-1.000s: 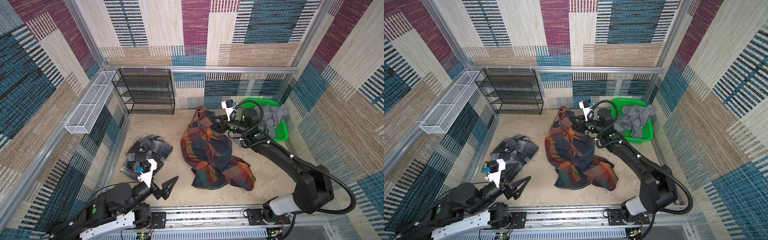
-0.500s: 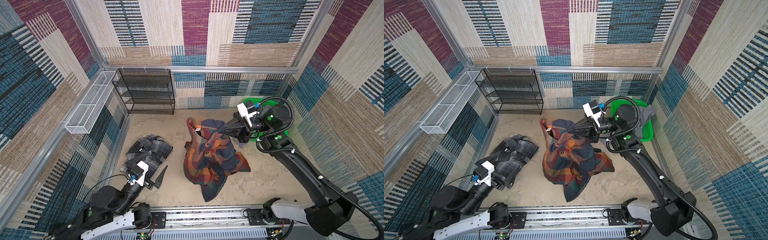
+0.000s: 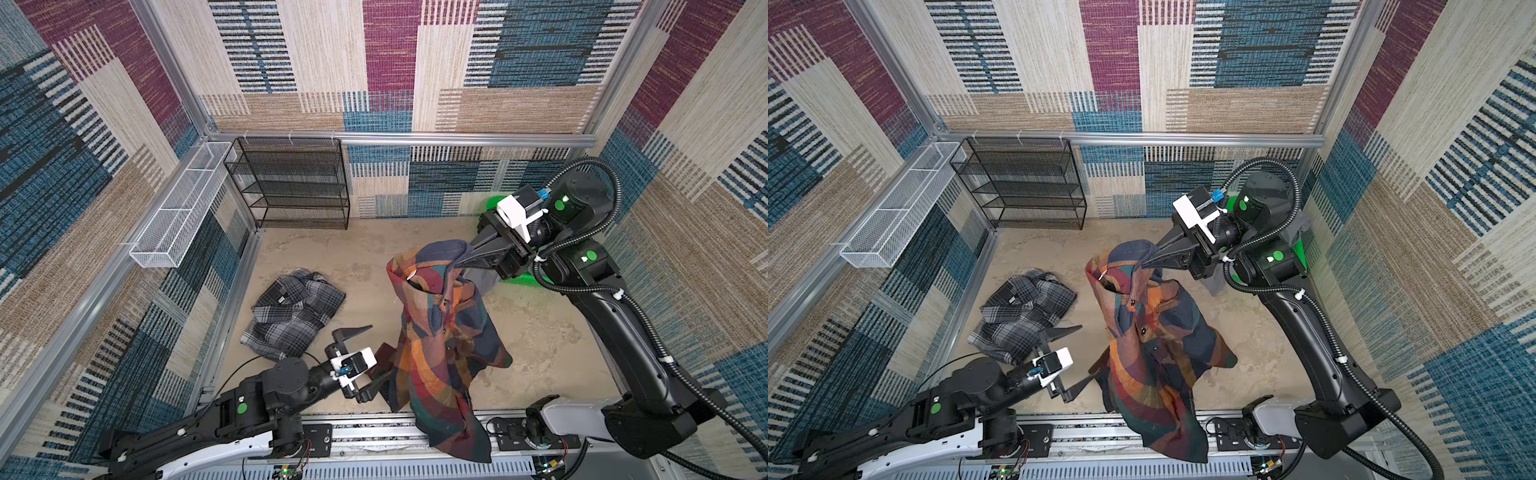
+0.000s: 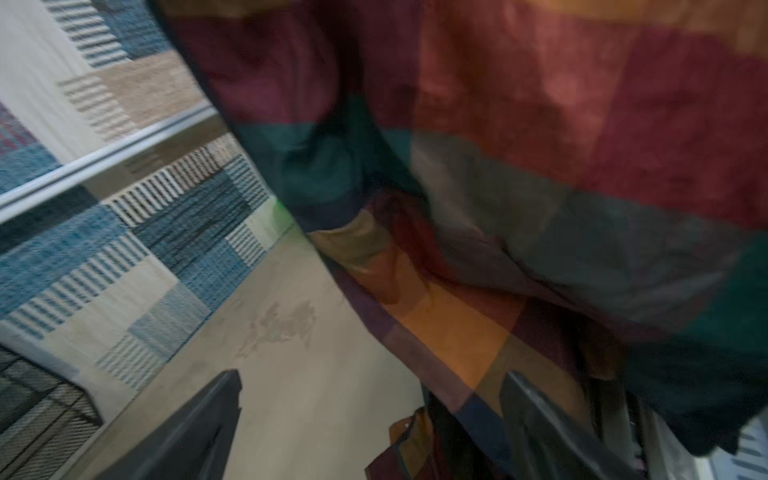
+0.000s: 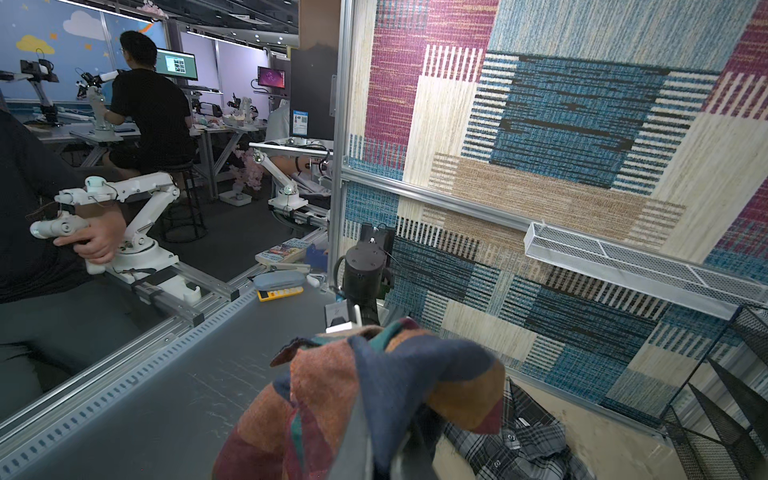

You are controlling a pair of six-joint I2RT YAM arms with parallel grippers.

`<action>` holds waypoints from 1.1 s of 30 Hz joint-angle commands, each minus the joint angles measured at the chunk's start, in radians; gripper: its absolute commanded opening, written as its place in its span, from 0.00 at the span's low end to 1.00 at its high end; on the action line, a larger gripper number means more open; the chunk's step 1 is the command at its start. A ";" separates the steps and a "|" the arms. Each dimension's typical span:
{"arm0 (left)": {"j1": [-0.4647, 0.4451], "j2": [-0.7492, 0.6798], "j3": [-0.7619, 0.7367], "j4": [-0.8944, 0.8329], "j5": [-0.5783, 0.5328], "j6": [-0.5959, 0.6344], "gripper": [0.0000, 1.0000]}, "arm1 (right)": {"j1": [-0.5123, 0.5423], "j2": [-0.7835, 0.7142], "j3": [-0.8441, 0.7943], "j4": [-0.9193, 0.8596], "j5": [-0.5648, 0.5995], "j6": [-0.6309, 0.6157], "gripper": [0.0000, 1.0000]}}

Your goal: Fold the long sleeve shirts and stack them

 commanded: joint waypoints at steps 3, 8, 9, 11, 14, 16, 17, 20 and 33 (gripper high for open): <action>0.092 0.080 -0.015 0.172 0.212 -0.123 1.00 | -0.001 0.041 0.084 -0.157 -0.207 -0.121 0.00; 0.286 0.098 -0.089 0.214 0.443 -0.279 0.96 | -0.001 0.058 0.123 -0.173 -0.229 -0.131 0.00; 0.306 0.119 -0.089 0.213 0.468 -0.296 0.91 | 0.000 0.063 0.137 -0.190 -0.233 -0.147 0.00; 0.326 0.166 -0.076 0.202 0.508 -0.311 0.75 | 0.001 0.066 0.149 -0.193 -0.235 -0.147 0.00; 0.343 0.227 -0.067 0.212 0.549 -0.341 0.67 | -0.001 0.063 0.167 -0.194 -0.235 -0.145 0.00; 0.358 0.250 -0.072 0.236 0.586 -0.360 0.54 | 0.000 0.057 0.170 -0.190 -0.236 -0.140 0.00; 0.365 0.260 -0.070 0.246 0.592 -0.371 0.49 | 0.000 0.054 0.169 -0.185 -0.235 -0.135 0.00; 0.391 0.268 -0.070 0.264 0.594 -0.395 0.44 | 0.000 0.044 0.161 -0.176 -0.236 -0.134 0.00; 0.589 0.058 -0.003 0.214 0.300 -0.366 0.00 | -0.048 0.018 0.067 -0.092 -0.117 -0.122 0.00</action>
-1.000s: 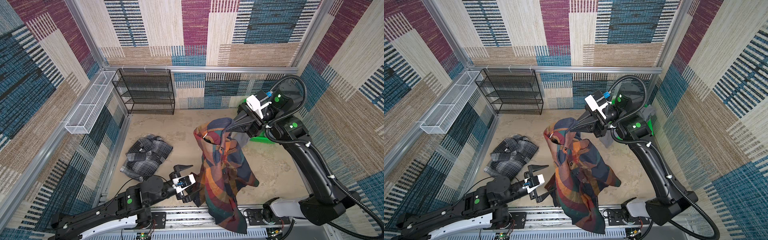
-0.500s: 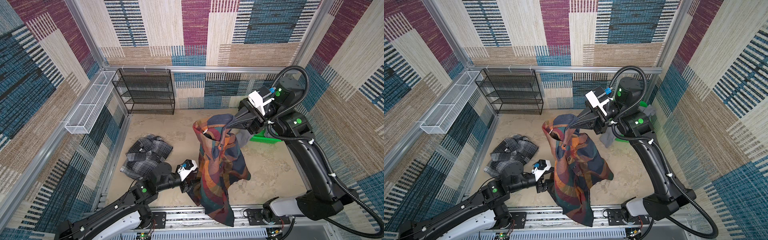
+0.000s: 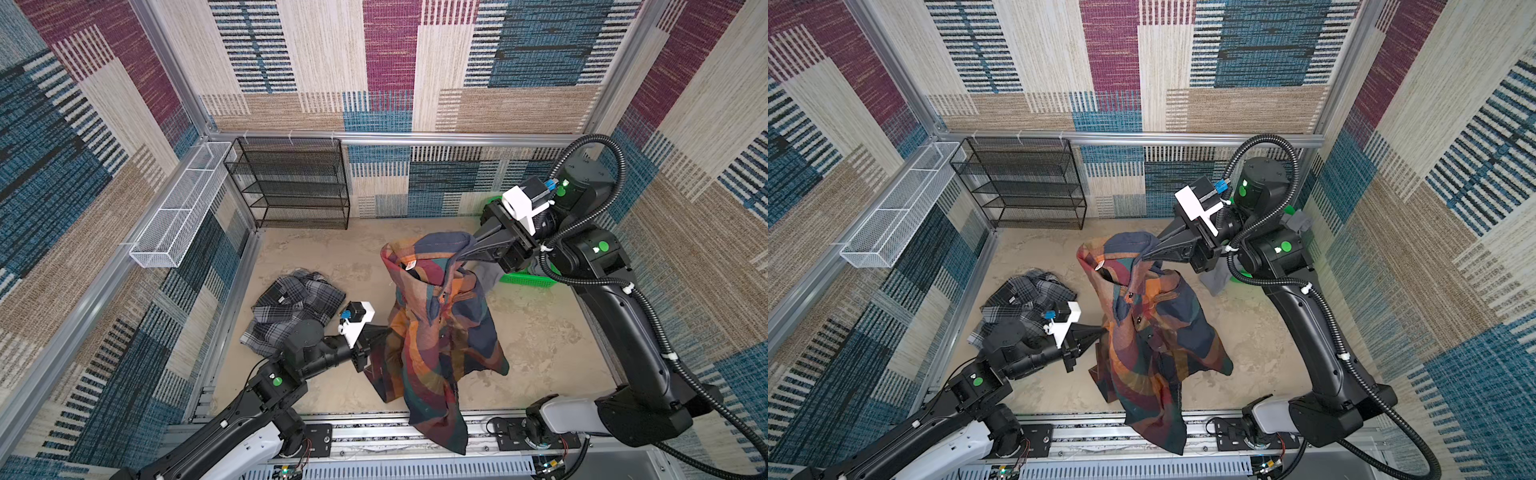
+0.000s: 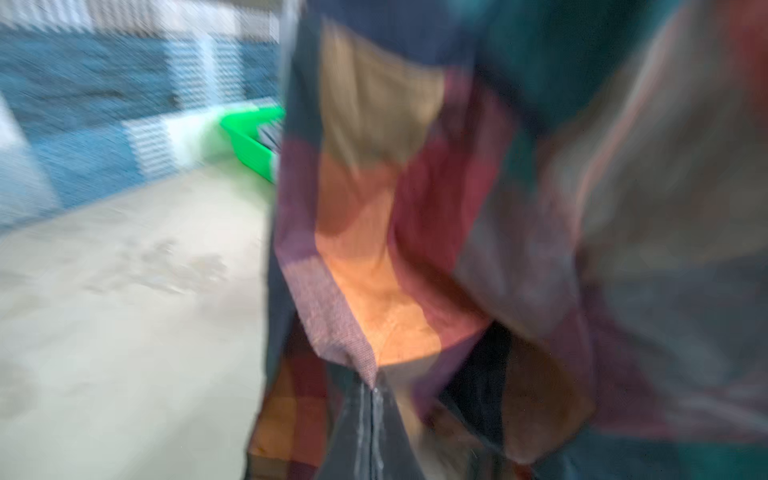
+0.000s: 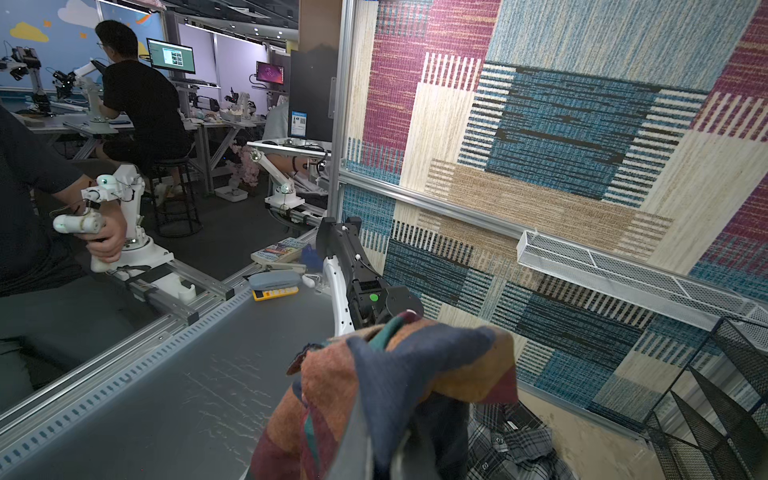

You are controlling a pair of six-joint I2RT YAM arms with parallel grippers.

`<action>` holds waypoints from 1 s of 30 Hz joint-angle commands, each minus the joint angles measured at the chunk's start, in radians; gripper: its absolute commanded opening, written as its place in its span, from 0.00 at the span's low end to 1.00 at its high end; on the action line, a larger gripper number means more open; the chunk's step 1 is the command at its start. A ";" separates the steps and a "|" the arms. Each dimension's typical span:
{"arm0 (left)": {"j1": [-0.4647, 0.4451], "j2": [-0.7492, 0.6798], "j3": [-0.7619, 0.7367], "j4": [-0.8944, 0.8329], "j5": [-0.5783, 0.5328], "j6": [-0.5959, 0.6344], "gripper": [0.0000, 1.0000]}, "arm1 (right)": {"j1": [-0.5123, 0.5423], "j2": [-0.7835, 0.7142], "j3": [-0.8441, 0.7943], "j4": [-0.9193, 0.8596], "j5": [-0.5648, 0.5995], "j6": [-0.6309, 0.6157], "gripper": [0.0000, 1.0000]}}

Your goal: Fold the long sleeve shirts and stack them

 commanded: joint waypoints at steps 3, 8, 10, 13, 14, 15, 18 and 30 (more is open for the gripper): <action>0.138 -0.072 0.178 -0.075 -0.343 0.124 0.00 | -0.055 -0.022 -0.151 0.340 -0.005 0.171 0.00; 0.179 0.003 0.512 -0.315 -0.374 0.231 0.00 | -0.165 -0.010 -0.345 0.694 0.263 0.433 0.00; 0.179 0.030 0.614 -0.395 -0.386 0.256 0.00 | -0.223 0.010 -0.422 0.841 0.339 0.547 0.00; 0.178 0.055 0.749 -0.475 -0.386 0.334 0.00 | -0.312 0.043 -0.549 1.064 0.438 0.746 0.00; 0.178 0.060 0.778 -0.480 -0.392 0.366 0.00 | -0.331 0.057 -0.577 1.091 0.476 0.795 0.00; 0.177 0.064 0.801 -0.476 -0.392 0.387 0.00 | -0.341 0.068 -0.588 1.100 0.496 0.819 0.00; 0.175 0.085 0.833 -0.453 -0.360 0.478 0.00 | -0.349 0.077 -0.632 1.126 0.556 0.878 0.10; 0.132 0.260 0.890 -0.653 -0.122 0.410 0.00 | -0.347 -0.075 -0.555 0.310 0.937 0.697 0.72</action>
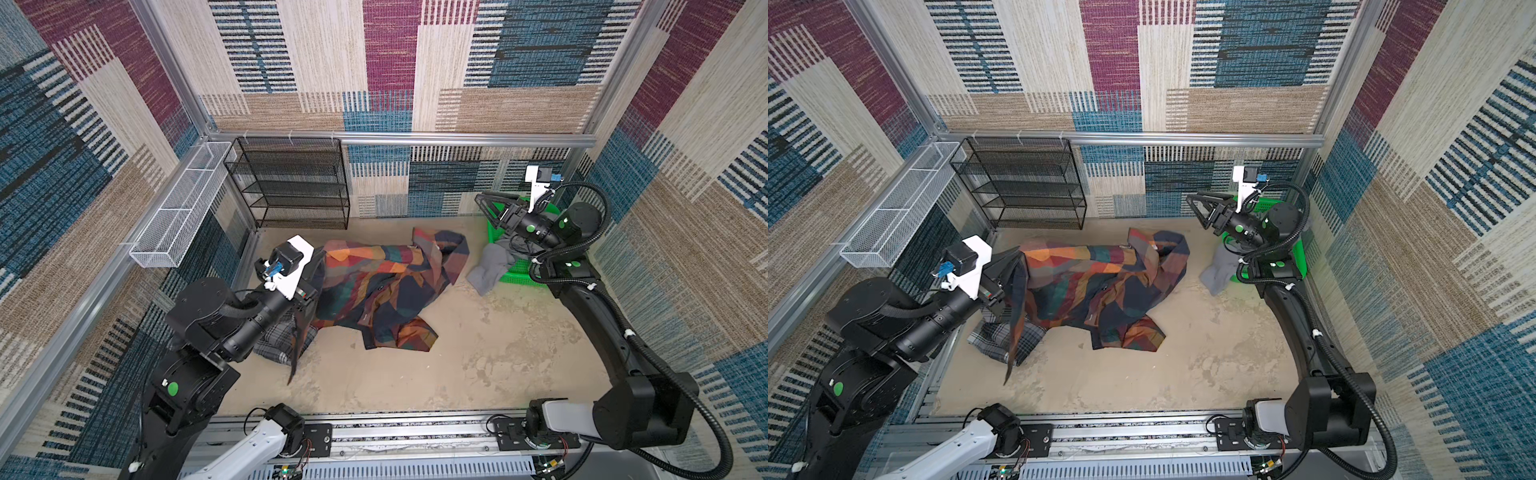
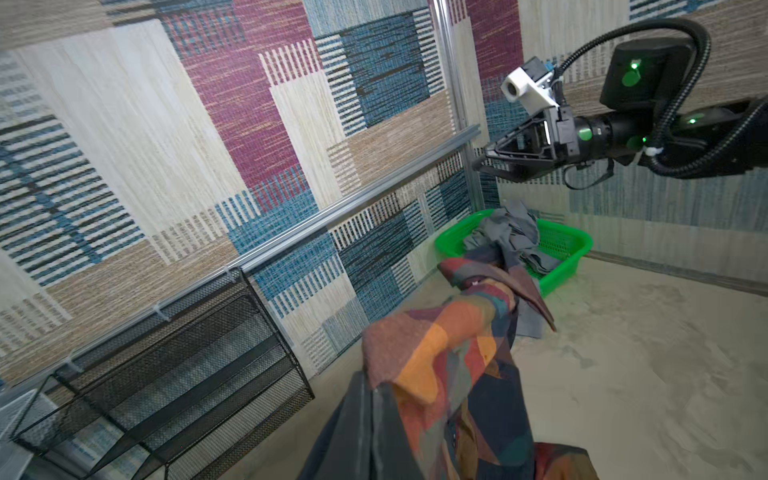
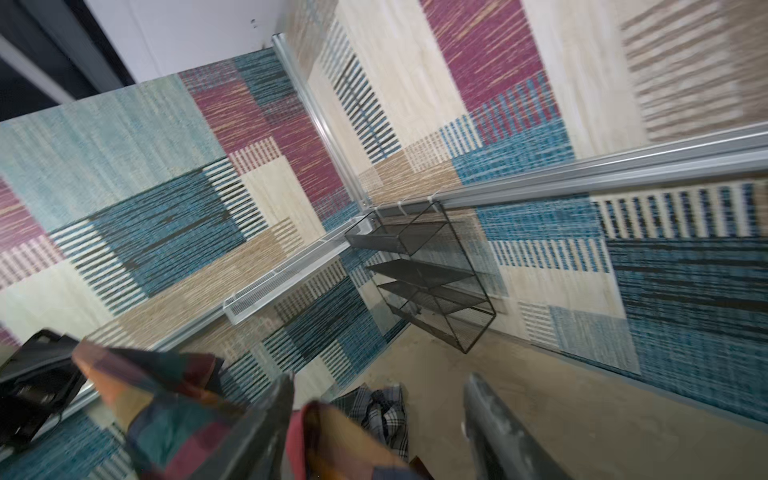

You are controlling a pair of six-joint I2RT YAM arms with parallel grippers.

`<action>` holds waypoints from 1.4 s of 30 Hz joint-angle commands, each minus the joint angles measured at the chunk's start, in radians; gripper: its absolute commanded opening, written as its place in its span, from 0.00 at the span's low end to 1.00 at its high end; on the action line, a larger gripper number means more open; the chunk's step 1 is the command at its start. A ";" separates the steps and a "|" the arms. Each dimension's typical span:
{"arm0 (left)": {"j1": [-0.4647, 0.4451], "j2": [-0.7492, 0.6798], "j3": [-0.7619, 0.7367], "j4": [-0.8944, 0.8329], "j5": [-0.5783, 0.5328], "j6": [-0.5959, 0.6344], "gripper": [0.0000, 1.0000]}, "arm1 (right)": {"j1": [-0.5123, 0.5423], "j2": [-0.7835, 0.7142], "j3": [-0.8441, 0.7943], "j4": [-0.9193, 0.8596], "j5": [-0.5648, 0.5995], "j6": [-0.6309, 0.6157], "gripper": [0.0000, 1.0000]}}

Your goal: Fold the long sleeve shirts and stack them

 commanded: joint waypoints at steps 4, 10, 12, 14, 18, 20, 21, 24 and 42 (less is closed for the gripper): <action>-0.077 0.098 -0.026 -0.084 0.105 -0.104 0.00 | 0.115 -0.067 -0.047 -0.285 0.050 0.006 0.73; -0.156 0.175 -0.016 -0.138 0.175 -0.102 0.00 | 0.403 -0.060 -0.046 -0.444 -0.001 -0.429 0.71; -0.156 0.190 0.016 -0.175 0.209 -0.084 0.00 | 0.435 -0.088 -0.098 -0.439 -0.023 -0.506 0.71; -0.156 0.220 0.053 -0.221 0.241 -0.075 0.00 | 0.482 -0.115 -0.140 -0.429 -0.030 -0.581 0.71; -0.157 0.286 0.095 -0.277 0.281 -0.091 0.00 | 0.563 -0.126 -0.175 -0.447 -0.030 -0.674 0.68; -0.157 0.299 0.097 -0.281 0.281 -0.095 0.00 | 0.588 -0.144 -0.201 -0.420 -0.039 -0.688 0.68; -0.157 0.303 0.097 -0.280 0.277 -0.096 0.00 | 0.597 -0.153 -0.216 -0.403 -0.015 -0.691 0.67; -0.157 0.321 0.101 -0.279 0.294 -0.103 0.00 | 0.612 -0.163 -0.228 -0.360 -0.029 -0.688 0.65; -0.155 0.409 0.204 -0.305 0.265 -0.119 0.00 | 0.616 -0.148 -0.181 -0.388 -0.114 -0.656 0.63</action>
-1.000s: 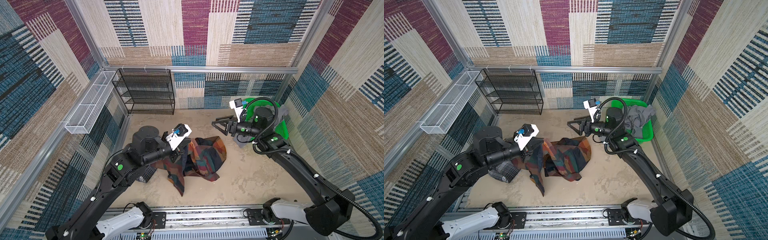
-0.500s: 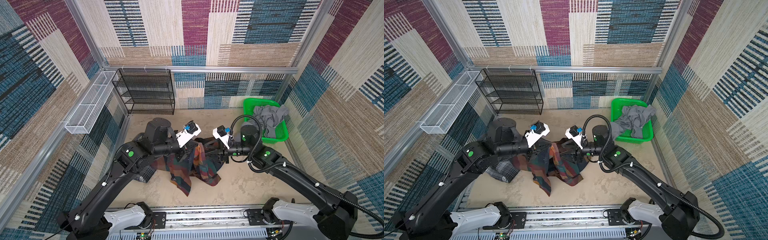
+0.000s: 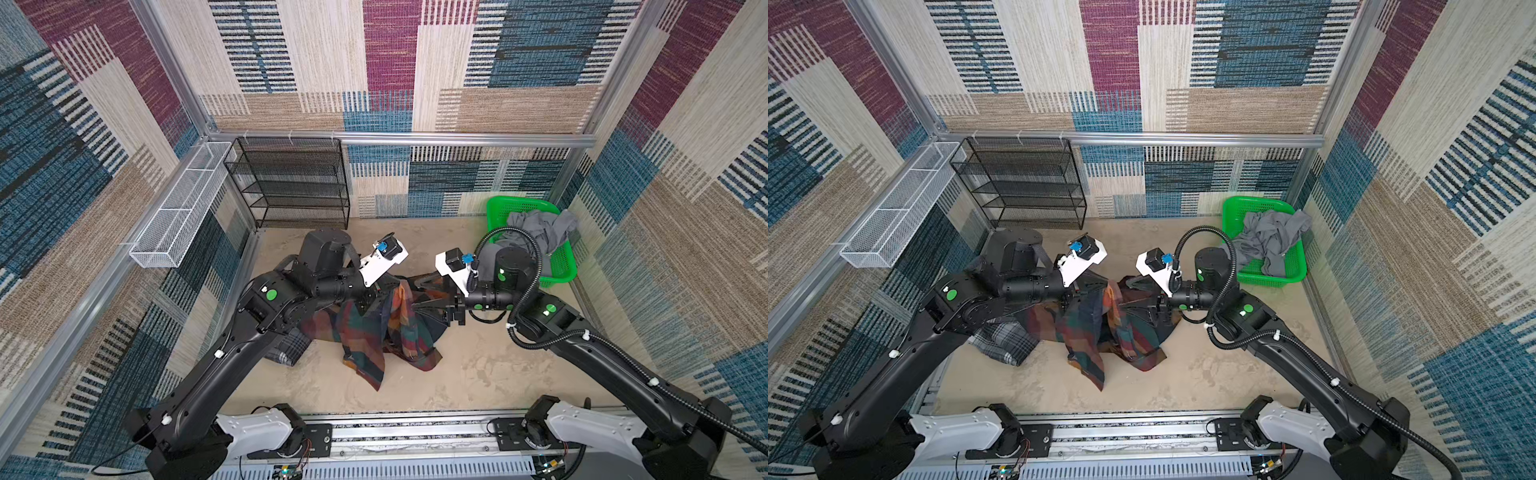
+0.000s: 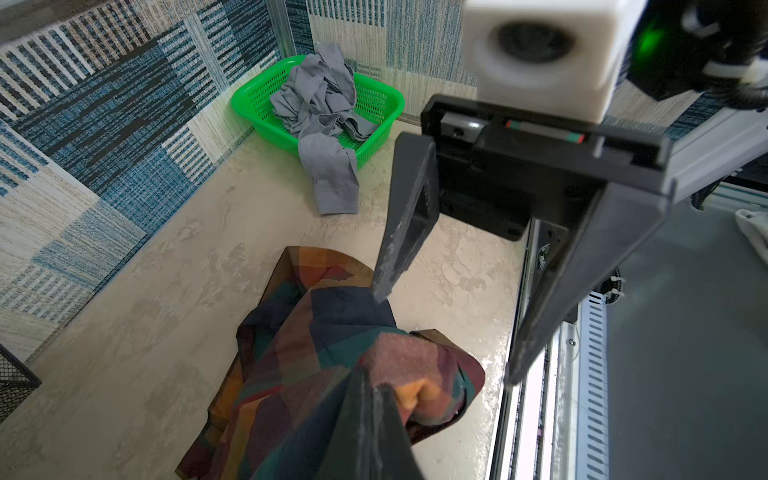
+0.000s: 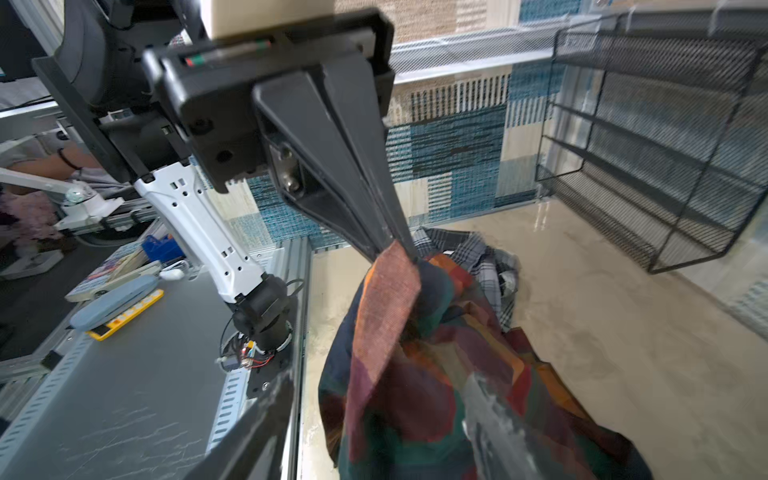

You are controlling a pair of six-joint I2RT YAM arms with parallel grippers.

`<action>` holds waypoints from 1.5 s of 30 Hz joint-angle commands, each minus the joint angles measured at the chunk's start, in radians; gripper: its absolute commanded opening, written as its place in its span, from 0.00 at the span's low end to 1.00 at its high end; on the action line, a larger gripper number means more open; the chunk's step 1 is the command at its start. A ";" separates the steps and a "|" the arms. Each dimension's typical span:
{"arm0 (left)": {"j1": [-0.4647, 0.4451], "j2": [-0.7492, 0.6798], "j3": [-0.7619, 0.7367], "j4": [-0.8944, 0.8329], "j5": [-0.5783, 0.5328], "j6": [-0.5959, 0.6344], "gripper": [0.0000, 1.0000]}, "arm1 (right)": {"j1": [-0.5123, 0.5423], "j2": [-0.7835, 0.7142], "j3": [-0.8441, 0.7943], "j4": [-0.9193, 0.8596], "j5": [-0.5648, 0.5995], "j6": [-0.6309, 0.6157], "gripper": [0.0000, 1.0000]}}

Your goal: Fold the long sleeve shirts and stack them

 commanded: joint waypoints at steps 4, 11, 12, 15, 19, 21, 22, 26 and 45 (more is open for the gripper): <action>0.001 0.009 0.016 0.012 0.025 -0.033 0.00 | 0.026 0.093 0.030 0.115 -0.152 0.069 0.39; 0.003 -0.066 -0.069 0.120 -0.021 -0.059 0.03 | 0.028 0.054 0.056 0.124 0.066 0.074 0.00; 0.003 -0.098 -0.095 0.143 -0.060 -0.062 0.12 | 0.014 0.040 0.068 0.113 0.086 0.076 0.00; 0.003 -0.222 -0.210 0.240 -0.201 -0.098 0.47 | -0.068 0.011 0.117 0.094 0.080 0.117 0.00; 0.002 -0.372 -0.318 0.284 -0.338 -0.179 0.85 | -0.219 -0.022 0.148 0.151 -0.064 0.214 0.00; 0.002 -0.403 -0.360 0.263 -0.333 -0.269 0.92 | -0.260 -0.012 0.185 0.146 -0.105 0.232 0.00; 0.002 -0.412 -0.386 0.257 -0.322 -0.304 0.94 | -0.267 -0.004 0.201 0.144 -0.130 0.235 0.00; 0.002 -0.507 -0.543 0.285 -0.397 -0.427 0.96 | -0.285 0.001 0.233 0.149 -0.182 0.241 0.00; -0.214 -0.584 -0.821 0.263 -0.019 -0.543 0.82 | -0.358 0.075 0.382 0.080 -0.086 0.305 0.00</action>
